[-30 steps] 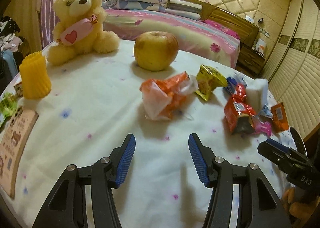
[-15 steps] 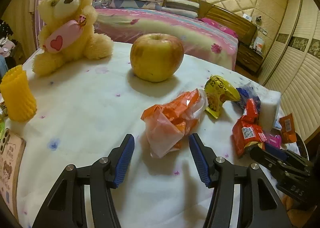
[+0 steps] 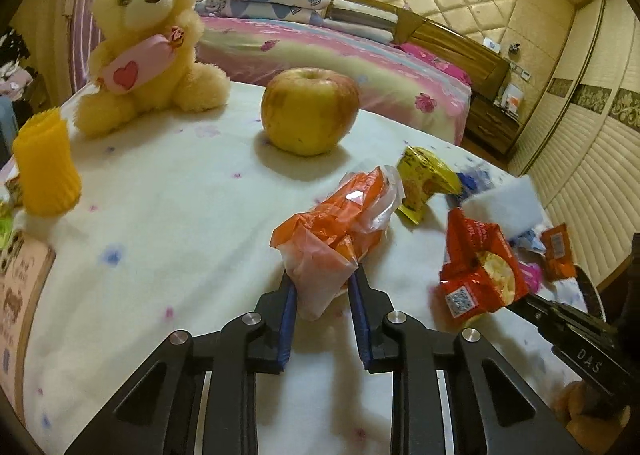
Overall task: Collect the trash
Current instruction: 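Move the right tool back to the bed and grasp the red snack bag, then lift the red snack bag with the right tool while the left tool grasps the orange bag, then carry the red snack bag and orange plastic bag over the bin and open both tools, then move both tools back to the bed toward the white sponge and cartoon chip bag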
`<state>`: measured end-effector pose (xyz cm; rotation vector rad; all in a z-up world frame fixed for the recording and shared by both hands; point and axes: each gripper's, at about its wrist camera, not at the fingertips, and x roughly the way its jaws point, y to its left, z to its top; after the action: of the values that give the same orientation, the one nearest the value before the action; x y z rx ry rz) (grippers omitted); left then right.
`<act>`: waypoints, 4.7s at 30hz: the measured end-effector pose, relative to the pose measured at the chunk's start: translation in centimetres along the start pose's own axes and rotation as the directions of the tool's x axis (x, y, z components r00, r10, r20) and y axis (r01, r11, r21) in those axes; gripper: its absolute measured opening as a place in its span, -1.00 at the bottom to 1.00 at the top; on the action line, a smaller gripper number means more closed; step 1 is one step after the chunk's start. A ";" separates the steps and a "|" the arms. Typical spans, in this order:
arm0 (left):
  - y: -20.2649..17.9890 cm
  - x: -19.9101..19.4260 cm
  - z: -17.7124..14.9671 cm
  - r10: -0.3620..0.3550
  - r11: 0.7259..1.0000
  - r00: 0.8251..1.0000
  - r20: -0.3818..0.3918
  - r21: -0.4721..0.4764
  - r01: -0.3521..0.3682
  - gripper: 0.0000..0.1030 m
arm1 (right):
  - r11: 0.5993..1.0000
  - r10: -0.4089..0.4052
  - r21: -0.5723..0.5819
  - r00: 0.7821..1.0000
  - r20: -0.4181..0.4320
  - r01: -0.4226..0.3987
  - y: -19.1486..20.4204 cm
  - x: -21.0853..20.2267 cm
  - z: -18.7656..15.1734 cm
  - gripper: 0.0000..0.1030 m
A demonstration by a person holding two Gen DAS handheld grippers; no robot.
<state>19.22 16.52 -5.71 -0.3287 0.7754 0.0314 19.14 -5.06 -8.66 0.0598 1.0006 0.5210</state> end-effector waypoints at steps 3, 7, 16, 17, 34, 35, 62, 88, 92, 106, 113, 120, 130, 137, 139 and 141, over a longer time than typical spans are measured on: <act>-0.6 -1.0 -0.9 -0.013 1.000 1.000 0.000 0.004 0.013 -0.55 | 1.000 0.015 0.009 1.000 0.009 -0.015 -0.1 -0.9 -0.5 -1.00; -1.9 -2.3 -2.1 -0.034 0.999 0.999 0.000 0.017 0.034 -0.55 | 1.000 0.024 0.016 0.999 0.022 -0.025 -0.3 -2.5 -1.3 -1.00; -5.9 -4.3 -3.8 -0.092 0.993 0.996 -0.006 0.070 0.093 -0.55 | 0.998 -0.007 0.061 0.998 0.058 0.003 -3.2 -6.3 -3.3 -1.00; -6.5 -4.4 -4.0 -0.101 0.991 0.995 -0.010 0.082 0.102 -0.55 | 0.998 -0.012 0.067 0.998 0.063 0.008 -3.5 -6.7 -3.4 -1.00; -14.6 -3.4 -6.4 -0.200 0.957 0.975 -0.096 0.196 0.216 -0.55 | 0.977 -0.120 0.188 0.986 0.112 0.097 -9.7 -12.7 -6.4 -1.00; -14.9 -3.4 -6.4 -0.205 0.955 0.974 -0.097 0.201 0.220 -0.55 | 0.976 -0.124 0.192 0.986 0.113 0.101 -10.0 -12.9 -6.5 -1.00; -22.2 -0.9 -7.6 -0.273 0.914 0.950 -0.152 0.267 0.306 -0.55 | 0.919 -0.255 0.340 0.957 0.135 0.197 -17.2 -18.1 -9.7 -1.00; -30.1 2.5 -8.0 -0.322 0.865 0.922 -0.216 0.328 0.379 -0.54 | 0.837 -0.387 0.462 0.915 0.118 0.294 -23.8 -22.1 -10.6 -1.00; -31.5 3.4 -7.9 -0.323 0.860 0.920 -0.222 0.338 0.383 -0.54 | 0.824 -0.398 0.478 0.912 0.103 0.306 -24.8 -22.2 -11.0 -0.99; -35.8 6.0 -8.0 -0.309 0.838 0.919 -0.246 0.385 0.385 -0.53 | 0.808 -0.427 0.483 0.900 0.084 0.338 -27.5 -22.3 -10.0 -0.99; -37.2 7.0 -7.8 -0.302 0.837 0.922 -0.241 0.396 0.378 -0.52 | 0.803 -0.437 0.474 0.898 0.058 0.360 -28.7 -22.0 -9.5 -0.97; -38.3 7.7 -7.8 -0.294 0.834 0.924 -0.246 0.406 0.374 -0.52 | 0.805 -0.442 0.460 0.896 0.043 0.375 -29.6 -21.7 -8.8 -0.97; -39.0 7.3 -7.5 -0.300 0.825 0.926 -0.228 0.426 0.372 -0.02 | 0.798 -0.455 0.464 0.890 0.043 0.385 -30.3 -21.9 -8.1 -0.88; -36.5 6.5 -7.9 -0.280 0.848 0.932 -0.230 0.396 0.353 0.05 | 0.797 -0.444 0.491 0.892 0.082 0.352 -29.6 -22.5 -8.5 -0.03; -35.6 6.2 -8.0 -0.274 0.856 0.934 -0.230 0.385 0.346 0.06 | 0.804 -0.440 0.486 0.893 0.098 0.343 -28.9 -22.6 -8.4 0.14; -34.3 5.8 -8.1 -0.266 0.867 0.937 -0.226 0.369 0.335 0.07 | 0.815 -0.424 0.480 0.898 0.115 0.324 -28.1 -22.6 -8.2 0.35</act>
<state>22.90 -19.00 -5.50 -0.0542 0.8691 -0.4554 13.77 -41.24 -3.28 0.3214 0.8697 -0.0950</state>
